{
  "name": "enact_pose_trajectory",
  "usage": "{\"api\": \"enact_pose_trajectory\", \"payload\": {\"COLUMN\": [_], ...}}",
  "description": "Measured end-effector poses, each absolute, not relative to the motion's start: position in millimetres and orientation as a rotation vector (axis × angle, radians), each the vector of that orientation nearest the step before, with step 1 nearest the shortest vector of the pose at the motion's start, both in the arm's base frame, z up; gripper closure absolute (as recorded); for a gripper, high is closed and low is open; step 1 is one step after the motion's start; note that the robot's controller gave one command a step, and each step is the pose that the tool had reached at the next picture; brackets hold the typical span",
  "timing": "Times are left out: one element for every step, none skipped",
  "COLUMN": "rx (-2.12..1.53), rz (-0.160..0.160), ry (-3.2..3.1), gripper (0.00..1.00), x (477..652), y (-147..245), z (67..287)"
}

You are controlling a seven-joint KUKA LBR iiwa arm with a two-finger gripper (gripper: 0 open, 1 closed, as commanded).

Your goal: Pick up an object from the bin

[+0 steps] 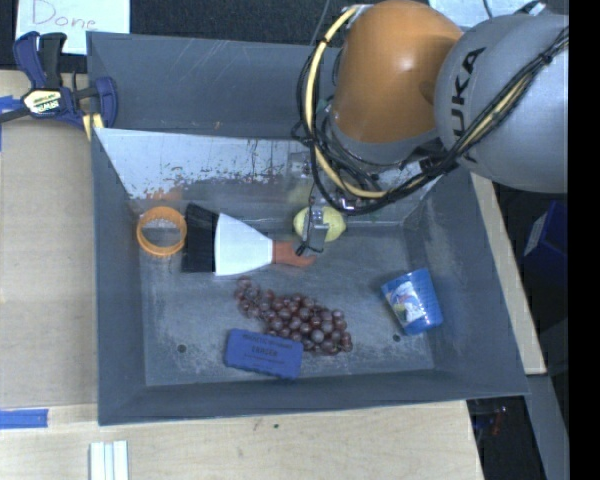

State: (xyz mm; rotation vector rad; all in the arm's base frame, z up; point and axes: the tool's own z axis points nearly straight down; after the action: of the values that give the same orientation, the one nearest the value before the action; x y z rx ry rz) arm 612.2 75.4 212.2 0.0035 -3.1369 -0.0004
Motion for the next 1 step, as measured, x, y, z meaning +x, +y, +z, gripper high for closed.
{"api": "enact_pose_trajectory", "payload": {"rx": [0.000], "rz": [-0.001], "ry": [-3.146], "gripper": [0.00], "x": [613.6], "y": [74.8], "z": [217.7]}}
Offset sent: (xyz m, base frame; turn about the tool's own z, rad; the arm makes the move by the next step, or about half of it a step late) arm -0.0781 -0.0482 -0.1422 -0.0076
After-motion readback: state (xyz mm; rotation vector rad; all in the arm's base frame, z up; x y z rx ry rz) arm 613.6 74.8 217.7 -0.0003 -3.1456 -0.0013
